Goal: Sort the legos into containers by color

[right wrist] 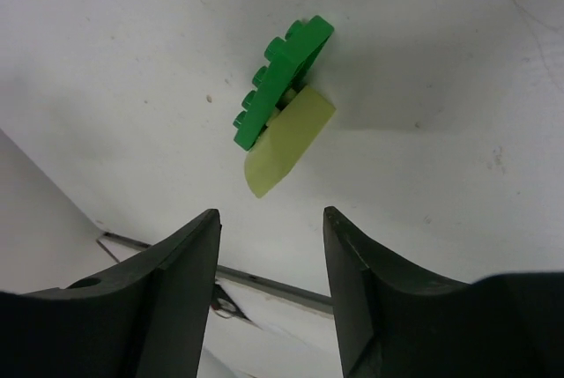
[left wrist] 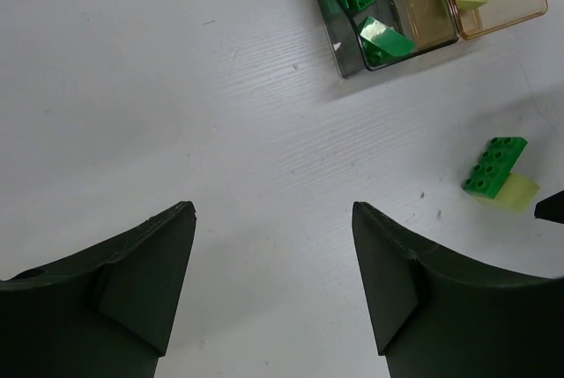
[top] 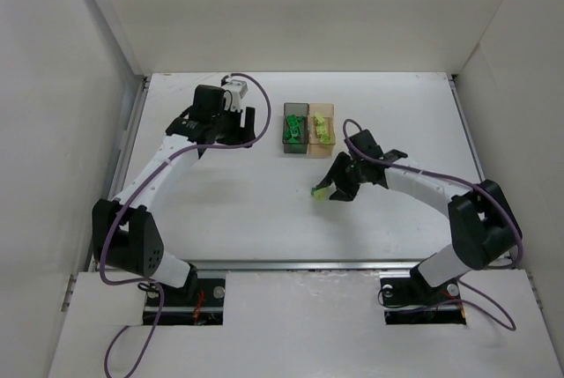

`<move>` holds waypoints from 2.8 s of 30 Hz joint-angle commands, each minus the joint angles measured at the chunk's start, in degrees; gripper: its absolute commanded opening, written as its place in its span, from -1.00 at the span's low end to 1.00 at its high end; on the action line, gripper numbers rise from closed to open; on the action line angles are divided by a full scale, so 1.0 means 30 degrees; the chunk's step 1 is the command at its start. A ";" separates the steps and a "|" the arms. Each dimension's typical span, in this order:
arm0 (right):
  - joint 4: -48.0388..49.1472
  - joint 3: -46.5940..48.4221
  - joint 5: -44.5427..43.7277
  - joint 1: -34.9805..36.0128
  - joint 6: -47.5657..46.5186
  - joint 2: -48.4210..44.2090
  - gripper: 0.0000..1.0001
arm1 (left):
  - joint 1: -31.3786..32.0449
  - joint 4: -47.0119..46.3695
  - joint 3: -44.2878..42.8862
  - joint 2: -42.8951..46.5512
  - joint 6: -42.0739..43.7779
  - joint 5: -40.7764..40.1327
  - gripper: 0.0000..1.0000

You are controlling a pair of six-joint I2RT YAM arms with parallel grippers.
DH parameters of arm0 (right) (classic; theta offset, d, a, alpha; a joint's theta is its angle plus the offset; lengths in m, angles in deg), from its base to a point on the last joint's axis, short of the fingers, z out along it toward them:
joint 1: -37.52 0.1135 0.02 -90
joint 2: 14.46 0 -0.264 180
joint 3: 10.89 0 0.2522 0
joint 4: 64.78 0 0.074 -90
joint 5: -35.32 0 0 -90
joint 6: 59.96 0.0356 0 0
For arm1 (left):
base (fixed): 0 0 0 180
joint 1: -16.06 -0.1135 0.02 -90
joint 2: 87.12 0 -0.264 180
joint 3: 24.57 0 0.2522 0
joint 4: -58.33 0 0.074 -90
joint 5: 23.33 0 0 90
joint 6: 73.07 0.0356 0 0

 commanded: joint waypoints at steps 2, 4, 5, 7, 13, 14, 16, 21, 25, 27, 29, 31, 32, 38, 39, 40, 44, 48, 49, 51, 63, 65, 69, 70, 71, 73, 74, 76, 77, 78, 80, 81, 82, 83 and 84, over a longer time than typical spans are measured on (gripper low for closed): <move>0.2300 0.0015 -0.1448 0.0895 0.4069 -0.0911 0.11 | -0.0046 -0.0813 0.0091 -0.0012 -0.0210 0.0595 0.37; 0.2476 0.0279 -0.2358 0.1334 0.4336 -0.0737 0.11 | -0.0046 -0.0815 0.0091 -0.0012 -0.0384 0.0596 0.37; 0.2478 0.0513 -0.2360 0.1337 0.4829 -0.0735 0.11 | -0.0046 -0.0815 0.0265 -0.0012 -0.0386 0.0596 0.37; 0.2478 0.0516 -0.2360 0.1337 0.5387 -0.0471 0.08 | -0.0046 -0.0815 0.0267 -0.0012 -0.0386 0.0772 0.37; 0.1980 -0.0539 -0.3413 0.1513 0.6767 -0.1203 0.08 | -0.0046 -0.0815 0.0443 0.0338 -0.0386 0.0772 0.37; 0.1980 -0.0713 -0.3415 0.1513 0.6767 -0.1465 0.08 | -0.0046 -0.0815 0.0443 0.0339 -0.0386 0.0772 0.37; 0.1775 -0.0715 -0.3415 0.1513 0.6767 -0.1467 0.06 | -0.0046 -0.0815 0.0618 0.0339 -0.0386 0.0772 0.37; 0.2505 -0.1123 -0.3151 0.1513 0.6767 -0.0590 -0.04 | -0.0046 -0.0815 0.0794 0.0515 -0.0562 0.0772 0.37; 0.3121 -0.1125 -0.3151 0.1513 0.6767 0.0229 -0.13 | -0.0046 -0.0815 0.0794 0.0689 -0.0562 0.0772 0.37; 0.3122 -0.1125 -0.3151 0.1513 0.6767 0.0406 -0.16 | -0.0046 -0.0815 0.0794 0.0691 -0.0562 0.0772 0.37; 0.3325 -0.1125 -0.3151 0.1513 0.6564 0.0408 -0.19 | -0.0046 -0.0639 0.0794 0.0691 -0.0386 0.0772 0.37; 0.3503 -0.1125 -0.3325 0.1337 0.6388 0.0408 -0.29 | -0.0046 -0.0639 0.0794 0.0691 -0.0386 0.0772 0.37; 0.3503 -0.1125 -0.3327 0.1337 0.6386 0.0611 -0.34 | -0.0046 -0.0639 0.0794 0.0691 -0.0386 0.0772 0.37; 0.3329 -0.1125 -0.3327 0.1161 0.5774 0.0818 -0.71 | -0.0046 -0.0639 0.0794 0.0691 -0.0386 0.0772 0.34; 0.3327 -0.1125 -0.3327 0.1161 0.5771 0.0818 -0.77 | -0.0046 -0.0639 0.0794 0.0691 -0.0386 0.0772 0.34; 0.3327 -0.1125 -0.3327 0.1161 0.5568 0.0818 -0.82 | -0.0046 -0.0465 0.0794 0.0691 -0.0386 0.0772 0.34; 0.3122 -0.1125 -0.3327 0.0985 0.3843 0.0818 -1.00 | -0.0046 -0.0464 0.0794 0.0691 -0.0386 0.0772 0.32; 0.3122 0.0540 -0.3561 0.1246 -0.1567 0.1082 -1.00 | -0.0046 -0.0055 0.0357 0.0691 0.0257 0.1766 0.26; 0.3354 0.1531 -0.3561 0.1510 -0.3293 0.1082 -1.00 | -0.0046 0.0208 0.0355 0.0691 0.0549 0.2116 0.24; 0.3067 0.2590 -0.3735 0.2212 -0.7752 0.0908 -1.00 | -0.0046 0.0589 -0.0317 0.0691 0.1574 0.3110 0.24; 0.4761 0.3882 0.2847 0.2450 -1.4645 -0.1026 -1.00 | -0.0251 0.4105 -0.3598 0.0515 0.5969 1.1631 0.39; 0.4763 0.4293 0.4284 0.2450 -1.5642 -0.1291 -1.00 | -0.0454 0.4107 -0.4214 0.0515 0.6380 1.4494 0.47; 0.4529 0.4822 0.5841 0.2450 -1.6231 -0.2139 -1.00 | -0.0456 0.3931 -0.4889 -0.0362 0.6440 1.6065 0.59; 0.4529 0.4996 0.5843 0.2450 -1.6231 -0.2344 -1.00 | -0.0456 0.3931 -0.5121 -0.0538 0.6266 1.6239 0.59; 0.4529 0.4998 0.5843 0.2450 -1.6434 -0.2694 -1.00 | -0.0456 0.3699 -0.5298 -0.0887 0.5916 1.6241 0.63; 0.4734 0.4998 0.5843 0.2450 -1.6436 -0.2872 -1.00 | 0.0244 0.3697 -0.5561 -0.1299 0.5594 1.5893 0.72; 0.4734 0.5259 0.5843 0.2450 -1.6436 -0.2873 -1.00 | 0.0537 0.3697 -0.5766 -0.1475 0.5359 1.5599 0.72; 0.4734 0.5555 0.5580 0.2450 -1.6436 -0.2873 -1.00 | 0.1212 0.3697 -0.6411 -0.2090 0.5037 1.4897 0.78; 0.4734 0.5845 0.5580 0.2450 -1.6610 -0.2873 -1.00 | 0.1214 0.3697 -0.6587 -0.2324 0.4657 1.4429 0.78; 0.4734 0.6080 0.5580 0.2450 -1.6612 -0.2670 -1.00 | 0.1214 0.3697 -0.6995 -0.2907 0.4363 1.4135 0.78; 0.4529 0.6256 0.5580 0.2450 -1.6612 -0.2668 -1.00 | 0.1214 0.3987 -0.7465 -0.3554 0.3425 1.2993 0.78; 0.4529 0.6258 0.5348 0.2450 -1.6612 -0.2668 -1.00 | 0.1214 0.4251 -0.7787 -0.3934 0.3249 1.2815 0.78; 0.4529 0.6258 0.5345 0.2450 -1.6612 -0.2668 -1.00 | 0.1214 0.4572 -0.8486 -0.4692 0.3247 1.2813 0.78; 0.4529 0.6258 0.5142 0.2450 -1.6612 -0.2494 -1.00 | 0.1214 0.4894 -0.8783 -0.5019 0.2986 1.3190 0.78; 0.4529 0.6258 0.4937 0.2450 -1.6612 -0.2493 -1.00 | 0.1214 0.5507 -0.9047 -0.5341 0.2983 1.3368 0.78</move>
